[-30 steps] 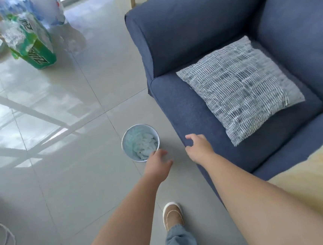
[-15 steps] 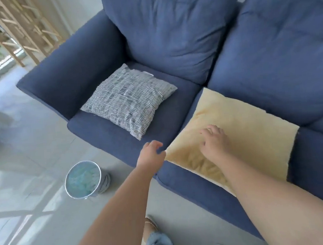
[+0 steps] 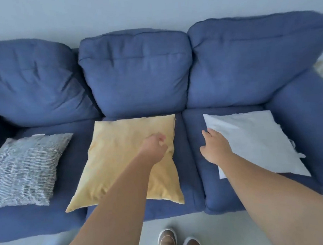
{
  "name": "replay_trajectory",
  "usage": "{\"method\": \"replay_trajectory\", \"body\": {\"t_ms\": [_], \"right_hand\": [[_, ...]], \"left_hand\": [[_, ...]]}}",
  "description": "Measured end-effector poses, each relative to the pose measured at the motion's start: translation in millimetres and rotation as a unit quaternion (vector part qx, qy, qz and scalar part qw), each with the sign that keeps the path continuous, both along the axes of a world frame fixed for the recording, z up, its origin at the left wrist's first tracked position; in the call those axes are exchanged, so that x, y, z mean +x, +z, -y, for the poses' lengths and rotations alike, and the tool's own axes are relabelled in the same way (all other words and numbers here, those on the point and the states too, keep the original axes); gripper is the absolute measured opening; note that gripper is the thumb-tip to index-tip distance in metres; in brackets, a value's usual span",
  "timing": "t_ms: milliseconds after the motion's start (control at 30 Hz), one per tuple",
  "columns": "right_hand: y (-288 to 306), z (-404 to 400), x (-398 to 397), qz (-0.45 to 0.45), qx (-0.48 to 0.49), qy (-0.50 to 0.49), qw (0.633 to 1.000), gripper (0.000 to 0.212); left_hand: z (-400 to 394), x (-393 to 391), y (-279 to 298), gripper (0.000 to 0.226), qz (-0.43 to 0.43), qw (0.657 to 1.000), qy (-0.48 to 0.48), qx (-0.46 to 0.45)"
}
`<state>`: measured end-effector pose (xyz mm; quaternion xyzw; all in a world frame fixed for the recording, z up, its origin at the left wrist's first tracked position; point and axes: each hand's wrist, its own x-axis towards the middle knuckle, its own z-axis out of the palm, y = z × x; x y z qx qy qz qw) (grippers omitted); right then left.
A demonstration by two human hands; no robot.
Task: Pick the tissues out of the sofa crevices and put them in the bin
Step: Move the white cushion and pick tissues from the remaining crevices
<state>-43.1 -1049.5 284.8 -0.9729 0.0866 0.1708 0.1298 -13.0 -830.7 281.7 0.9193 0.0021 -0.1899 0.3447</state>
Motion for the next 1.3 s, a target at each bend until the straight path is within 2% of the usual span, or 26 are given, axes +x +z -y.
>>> {"method": "replay_trajectory", "body": {"t_ms": [133,233,400,533,667,800,933,1067,1300], "right_hand": [[1,76,-15,-0.010,0.012,-0.093,0.996,0.063],[2,145,-28,-0.011,0.025,-0.171,0.985,0.063],[-11,261,-65,-0.028,0.038,-0.282,0.958,0.062],[-21,334,-86,-0.036,0.058,-0.330,0.942,0.062],[-40,407,-112,-0.082,0.083,-0.369,0.922,0.062],[-62,443,-105,-0.139,0.125,-0.378,0.907,0.067],[-98,459,-74,-0.151,0.166,-0.383,0.896,0.070],[-131,471,-43,-0.141,0.224,-0.443,0.857,0.065],[-212,503,19,-0.097,0.285,-0.581,0.757,0.060]], "left_hand": [[70,24,1,0.030,-0.057,0.998,-0.022,-0.017],[136,36,-2,0.029,-0.036,0.994,-0.099,-0.004],[268,36,-13,0.029,-0.051,0.975,-0.214,0.037],[357,32,-28,0.027,-0.044,0.965,-0.257,0.027],[445,16,-49,0.029,-0.067,0.957,-0.281,0.010],[486,10,-71,0.028,-0.087,0.945,-0.315,0.027],[509,38,-103,0.029,-0.096,0.946,-0.306,0.050],[538,72,-133,0.031,-0.049,0.946,-0.309,0.089],[603,129,-193,0.036,0.006,0.936,-0.335,0.110]]}}
